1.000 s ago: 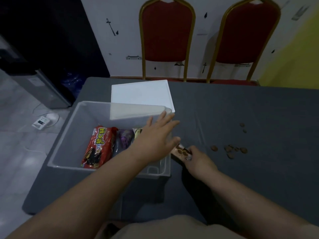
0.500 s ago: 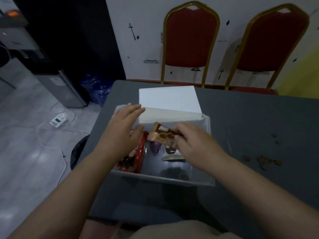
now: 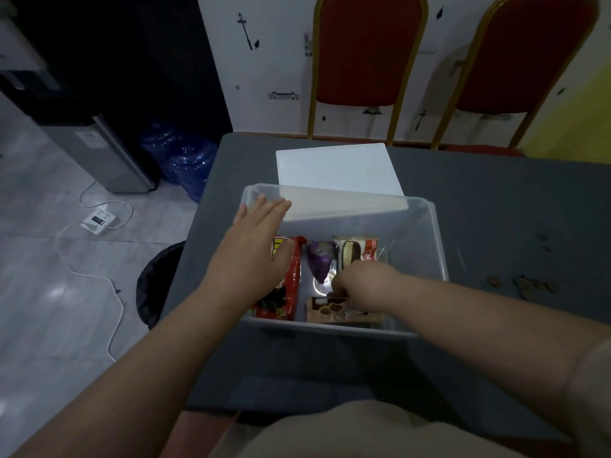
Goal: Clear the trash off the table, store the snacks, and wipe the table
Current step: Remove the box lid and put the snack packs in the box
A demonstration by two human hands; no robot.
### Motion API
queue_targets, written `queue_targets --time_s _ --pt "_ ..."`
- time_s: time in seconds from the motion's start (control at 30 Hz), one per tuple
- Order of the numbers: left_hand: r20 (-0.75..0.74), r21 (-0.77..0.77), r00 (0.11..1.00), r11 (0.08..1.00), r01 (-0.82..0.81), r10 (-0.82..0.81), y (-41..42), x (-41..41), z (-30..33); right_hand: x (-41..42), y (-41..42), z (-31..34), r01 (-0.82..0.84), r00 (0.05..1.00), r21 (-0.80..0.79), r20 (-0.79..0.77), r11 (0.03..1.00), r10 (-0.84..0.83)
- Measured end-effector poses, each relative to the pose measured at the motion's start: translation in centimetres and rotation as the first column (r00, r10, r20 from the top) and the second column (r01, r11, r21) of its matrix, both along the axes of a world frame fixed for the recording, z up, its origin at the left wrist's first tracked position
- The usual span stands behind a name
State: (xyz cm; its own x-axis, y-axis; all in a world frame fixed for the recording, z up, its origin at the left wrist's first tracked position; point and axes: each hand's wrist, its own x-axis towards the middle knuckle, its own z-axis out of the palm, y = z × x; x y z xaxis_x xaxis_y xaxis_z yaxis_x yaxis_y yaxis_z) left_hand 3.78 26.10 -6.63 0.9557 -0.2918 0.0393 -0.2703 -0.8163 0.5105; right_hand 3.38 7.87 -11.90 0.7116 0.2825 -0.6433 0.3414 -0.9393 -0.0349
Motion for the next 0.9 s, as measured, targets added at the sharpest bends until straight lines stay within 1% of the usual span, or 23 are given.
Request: queue_targets --time_s 0.2,0.27,0.33,0.43,0.5,0.57,0.67,0.73,0.77,0.83,0.87,0.9 --pt "-0.048 0.001 0.998 0.999 -0.043 0.042 -0.1 0.0 0.2 0.1 -0.3 -0.4 -0.045 0.996 -0.036 0.07 0.998 0.047" --pt "-0.048 -0.003 0.998 0.999 -0.044 0.044 0.0 0.0 0.0 0.3 -0.5 -0.3 -0.025 0.994 -0.031 0.109 0.999 0.028" --pt "-0.057 -0.016 0.997 0.998 -0.055 0.054 0.1 0.1 -0.2 0.7 -0.6 -0.1 0.036 0.988 0.027 0.147 0.999 -0.039" --pt "-0.088 -0.119 0.992 0.988 -0.103 0.093 0.0 1.2 0.2 1.5 -0.6 1.4 0.138 0.954 0.217 0.234 0.966 -0.189" --pt "-0.085 -0.152 0.991 0.981 -0.12 0.107 -0.3 2.9 0.9 2.3 -0.6 3.4 0.185 0.917 0.372 0.268 0.91 -0.296" --pt "-0.074 -0.166 0.988 0.975 -0.149 0.138 -0.6 5.5 1.6 3.4 -0.9 6.0 0.225 0.872 0.528 0.266 0.819 -0.411" --pt "-0.109 -0.206 0.973 0.953 -0.222 0.203 -1.2 10.2 2.2 6.3 -2.6 9.1 0.276 0.768 0.673 0.275 0.686 -0.579" --pt "-0.225 -0.21 0.947 0.938 -0.277 0.229 -1.6 13.5 2.1 8.8 -4.6 9.6 0.329 0.684 0.733 0.251 0.596 -0.685" --pt "-0.311 -0.176 0.921 0.938 -0.3 0.236 -1.8 15.1 1.8 10.2 -5.8 9.4 0.368 0.641 0.759 0.211 0.537 -0.738" --pt "-0.492 -0.054 0.82 0.93 -0.363 0.292 -2.4 17.6 1.0 12.8 -8.3 7.9 0.463 0.561 0.786 0.099 0.411 -0.822" --pt "-0.572 -0.011 0.753 0.915 -0.403 0.325 -2.8 18.7 0.5 14.0 -9.5 6.9 0.51 0.53 0.778 0.052 0.367 -0.846" --pt "-0.627 0.011 0.7 0.902 -0.431 0.342 -3.2 19.3 -0.1 14.8 -10.6 5.7 0.56 0.512 0.75 0.019 0.35 -0.859"
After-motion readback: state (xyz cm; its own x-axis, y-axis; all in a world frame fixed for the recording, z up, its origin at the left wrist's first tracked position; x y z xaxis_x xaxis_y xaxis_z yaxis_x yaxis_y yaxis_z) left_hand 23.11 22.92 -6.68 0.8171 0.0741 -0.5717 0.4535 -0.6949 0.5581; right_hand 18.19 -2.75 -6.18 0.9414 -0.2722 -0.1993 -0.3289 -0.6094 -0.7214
